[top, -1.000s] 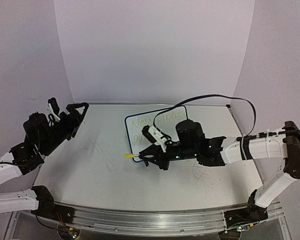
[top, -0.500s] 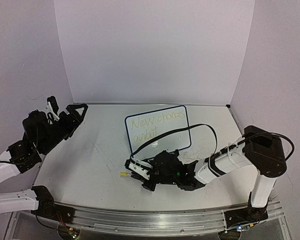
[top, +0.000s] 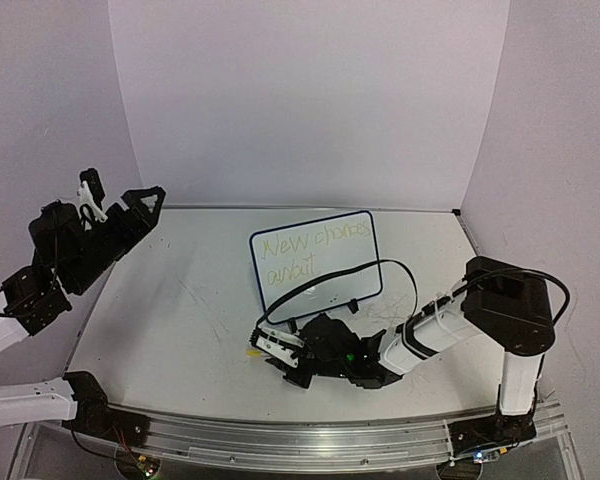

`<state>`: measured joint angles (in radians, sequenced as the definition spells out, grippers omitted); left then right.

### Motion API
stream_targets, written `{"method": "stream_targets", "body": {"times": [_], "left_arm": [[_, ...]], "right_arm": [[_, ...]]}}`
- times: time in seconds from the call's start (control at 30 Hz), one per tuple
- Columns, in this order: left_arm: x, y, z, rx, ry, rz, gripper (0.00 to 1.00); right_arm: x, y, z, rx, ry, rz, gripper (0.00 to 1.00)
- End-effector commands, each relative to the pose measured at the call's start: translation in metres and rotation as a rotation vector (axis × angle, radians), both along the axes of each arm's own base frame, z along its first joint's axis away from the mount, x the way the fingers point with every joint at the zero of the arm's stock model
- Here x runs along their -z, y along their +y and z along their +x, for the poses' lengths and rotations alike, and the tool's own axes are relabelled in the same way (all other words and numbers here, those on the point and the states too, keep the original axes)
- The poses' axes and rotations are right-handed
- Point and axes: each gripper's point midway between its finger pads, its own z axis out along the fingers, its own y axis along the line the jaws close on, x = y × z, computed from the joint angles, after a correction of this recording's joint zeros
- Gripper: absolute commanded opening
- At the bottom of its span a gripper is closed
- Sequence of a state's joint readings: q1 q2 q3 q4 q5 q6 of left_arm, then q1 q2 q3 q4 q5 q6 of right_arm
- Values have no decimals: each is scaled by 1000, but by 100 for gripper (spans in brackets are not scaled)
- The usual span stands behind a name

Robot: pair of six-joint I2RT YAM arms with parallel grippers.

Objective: Write a sentence on the whiteboard
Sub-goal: Reset both arms

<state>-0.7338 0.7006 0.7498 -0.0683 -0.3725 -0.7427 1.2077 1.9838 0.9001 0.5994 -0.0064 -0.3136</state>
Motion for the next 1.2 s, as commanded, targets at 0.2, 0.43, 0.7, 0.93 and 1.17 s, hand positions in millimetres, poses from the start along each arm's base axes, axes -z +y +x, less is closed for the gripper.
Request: {"method": "stream_targets", "body": {"times": [0.2, 0.43, 0.7, 0.93, 1.17], "left_arm": [[-61, 23, -8, -77, -136, 93, 87], [-95, 20, -10, -66, -215, 175, 91], [-163, 32, -22, -108, -358, 259, 98], [-199, 42, -32, -137, -434, 279, 99], [-204, 46, -35, -147, -444, 282, 99]], "right_arm": [[-49, -20, 7, 138, 31, 91, 60], [-187, -87, 40, 453, -39, 263, 93], [-394, -217, 56, 811, -198, 574, 98], [-501, -272, 37, 844, -297, 769, 98], [-502, -280, 38, 881, -343, 800, 98]]}}
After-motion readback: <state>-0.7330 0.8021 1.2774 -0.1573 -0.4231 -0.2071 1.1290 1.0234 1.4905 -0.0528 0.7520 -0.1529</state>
